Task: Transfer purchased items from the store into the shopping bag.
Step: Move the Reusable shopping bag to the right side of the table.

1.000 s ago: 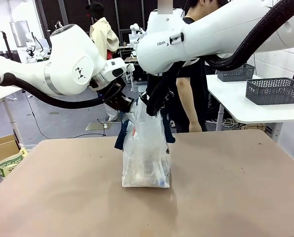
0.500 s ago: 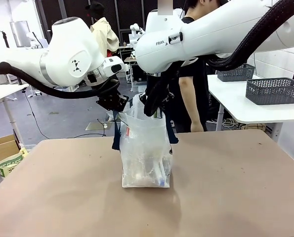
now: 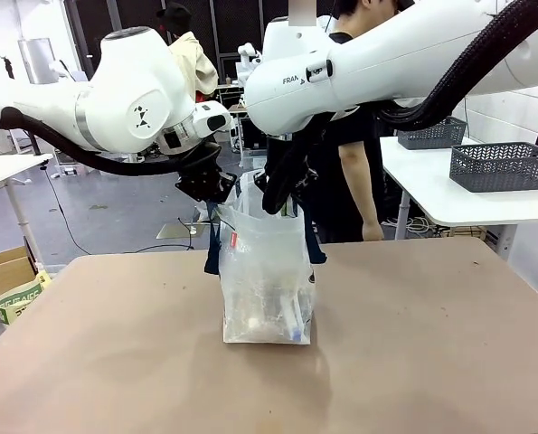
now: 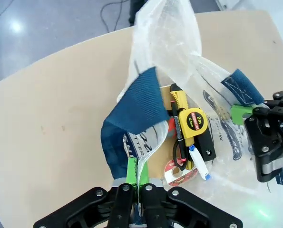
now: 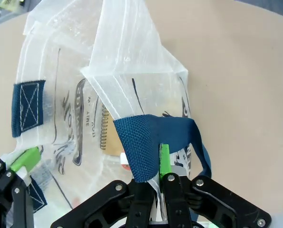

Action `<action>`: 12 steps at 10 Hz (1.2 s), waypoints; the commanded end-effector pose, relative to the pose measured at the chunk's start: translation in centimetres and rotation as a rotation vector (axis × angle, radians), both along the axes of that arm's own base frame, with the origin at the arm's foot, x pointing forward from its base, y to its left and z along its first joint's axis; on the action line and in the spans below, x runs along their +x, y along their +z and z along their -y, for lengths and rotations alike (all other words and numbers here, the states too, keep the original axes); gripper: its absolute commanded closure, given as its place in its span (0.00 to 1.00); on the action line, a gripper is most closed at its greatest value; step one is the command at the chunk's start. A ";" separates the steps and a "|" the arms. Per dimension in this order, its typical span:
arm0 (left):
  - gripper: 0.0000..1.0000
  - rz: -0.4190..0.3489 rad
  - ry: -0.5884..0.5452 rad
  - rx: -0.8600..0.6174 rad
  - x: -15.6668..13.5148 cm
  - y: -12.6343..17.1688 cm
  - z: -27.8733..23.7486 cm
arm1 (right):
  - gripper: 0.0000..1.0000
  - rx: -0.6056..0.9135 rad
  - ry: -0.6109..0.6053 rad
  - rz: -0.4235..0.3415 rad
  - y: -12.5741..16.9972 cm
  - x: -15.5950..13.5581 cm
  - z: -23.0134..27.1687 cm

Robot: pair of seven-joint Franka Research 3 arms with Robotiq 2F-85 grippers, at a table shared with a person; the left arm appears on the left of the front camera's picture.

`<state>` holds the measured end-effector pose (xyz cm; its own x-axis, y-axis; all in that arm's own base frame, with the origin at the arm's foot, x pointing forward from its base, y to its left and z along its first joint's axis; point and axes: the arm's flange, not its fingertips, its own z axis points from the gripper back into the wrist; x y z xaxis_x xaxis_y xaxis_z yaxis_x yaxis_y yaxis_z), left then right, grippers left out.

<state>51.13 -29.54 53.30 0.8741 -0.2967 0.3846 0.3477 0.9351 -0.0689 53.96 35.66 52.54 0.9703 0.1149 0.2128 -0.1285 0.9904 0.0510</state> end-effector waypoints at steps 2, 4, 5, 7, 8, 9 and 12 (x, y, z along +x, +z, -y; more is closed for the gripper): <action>1.00 -0.037 0.216 0.031 1.0 1.0 1.5 | 1.00 0.019 -0.126 -0.001 -0.3 0.3 -0.4; 1.00 -0.070 0.277 0.018 1.2 1.1 1.3 | 1.00 0.029 -0.194 -0.022 -0.3 0.3 -0.7; 1.00 -0.081 0.291 0.001 1.5 1.0 1.3 | 1.00 0.030 -0.243 -0.027 -0.3 0.3 -0.9; 1.00 -0.075 0.264 0.005 0.7 0.9 0.4 | 1.00 0.032 -0.241 -0.005 -0.2 0.5 -0.9; 1.00 -0.075 0.264 0.005 0.7 0.9 0.4 | 1.00 0.045 -0.222 -0.020 -0.2 0.1 -0.2; 1.00 -0.085 0.267 -0.005 1.1 0.7 0.8 | 1.00 0.045 -0.222 -0.020 -0.2 0.1 -0.2; 1.00 -0.034 0.237 -0.113 1.6 0.7 2.7 | 1.00 0.090 -0.317 -0.065 -0.6 1.1 -1.5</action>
